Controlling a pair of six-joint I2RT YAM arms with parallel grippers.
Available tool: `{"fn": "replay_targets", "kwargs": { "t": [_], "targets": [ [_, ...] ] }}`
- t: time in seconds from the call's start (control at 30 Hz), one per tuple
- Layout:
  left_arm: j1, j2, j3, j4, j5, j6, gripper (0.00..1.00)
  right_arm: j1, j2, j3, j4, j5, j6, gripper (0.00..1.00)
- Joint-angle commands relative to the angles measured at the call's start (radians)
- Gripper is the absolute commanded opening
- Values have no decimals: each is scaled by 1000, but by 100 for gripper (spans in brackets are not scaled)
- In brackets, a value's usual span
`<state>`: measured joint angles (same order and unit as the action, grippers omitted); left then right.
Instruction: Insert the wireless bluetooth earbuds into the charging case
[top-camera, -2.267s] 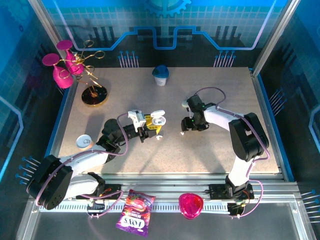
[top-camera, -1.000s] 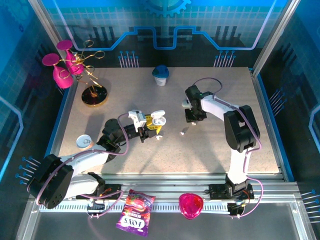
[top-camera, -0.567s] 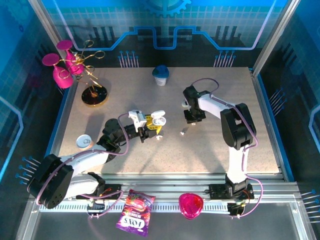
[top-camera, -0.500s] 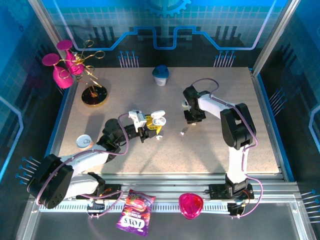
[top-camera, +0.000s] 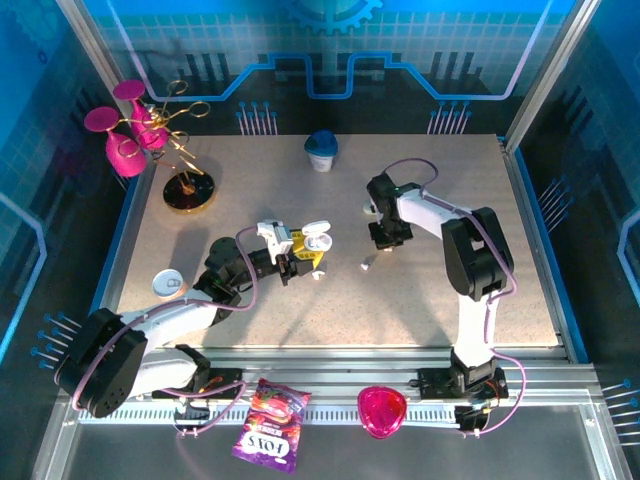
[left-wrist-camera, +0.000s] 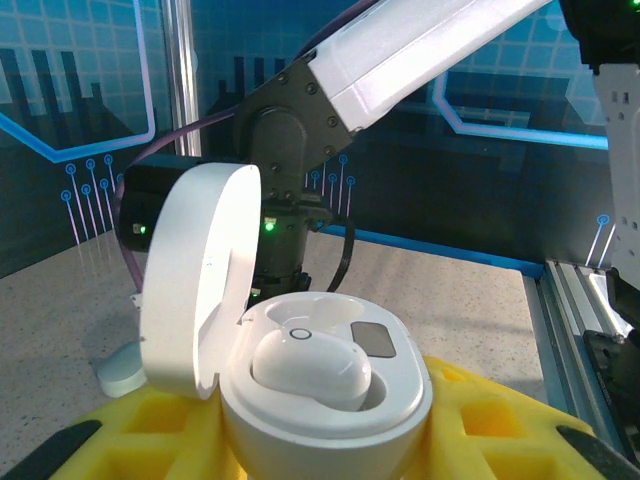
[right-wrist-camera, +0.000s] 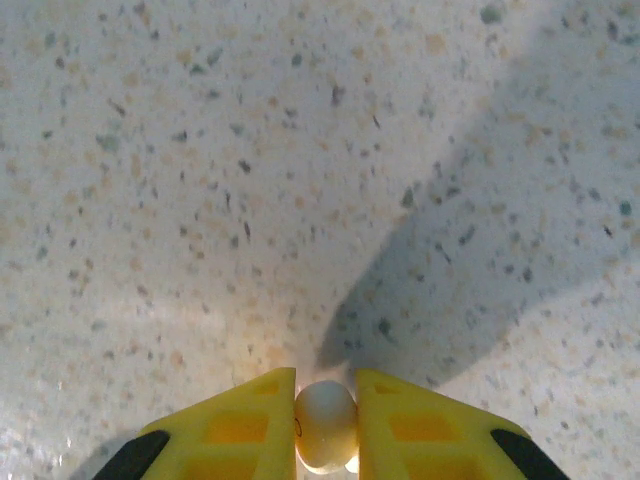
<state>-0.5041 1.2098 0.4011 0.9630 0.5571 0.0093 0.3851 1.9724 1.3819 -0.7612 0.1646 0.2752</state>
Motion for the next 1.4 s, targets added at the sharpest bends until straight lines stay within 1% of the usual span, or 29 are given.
{"fn": "replay_targets", "kwargs": {
  "t": [0.0,0.1,0.23,0.37,0.47,0.6,0.7,0.83,1.17,1.37],
  "targets": [
    [-1,7,-12,39,4,6,25,4,-156,-49,1,-47,-5,17],
    [1,20,-13,74,9,-10,25,6,-297,-112,23,-140,-13,18],
    [1,32,-7,100,27,-25,25,6,-508,-198,70,-356,-30,18],
    [-1,45,5,109,49,-31,25,27,-670,-249,133,-540,11,18],
    [-1,49,13,116,58,-38,25,55,-751,-274,218,-654,73,18],
    [0,54,19,120,69,-47,25,99,-797,-303,379,-767,168,17],
    [-1,53,18,129,72,-53,24,143,-798,-295,442,-795,192,17],
    [1,48,19,141,88,-72,25,185,-779,-267,442,-787,165,18],
    [-2,43,29,162,131,-123,24,219,-730,-238,446,-803,121,18],
    [-1,43,33,173,138,-134,25,221,-712,-240,463,-801,127,18]
  ]
}}
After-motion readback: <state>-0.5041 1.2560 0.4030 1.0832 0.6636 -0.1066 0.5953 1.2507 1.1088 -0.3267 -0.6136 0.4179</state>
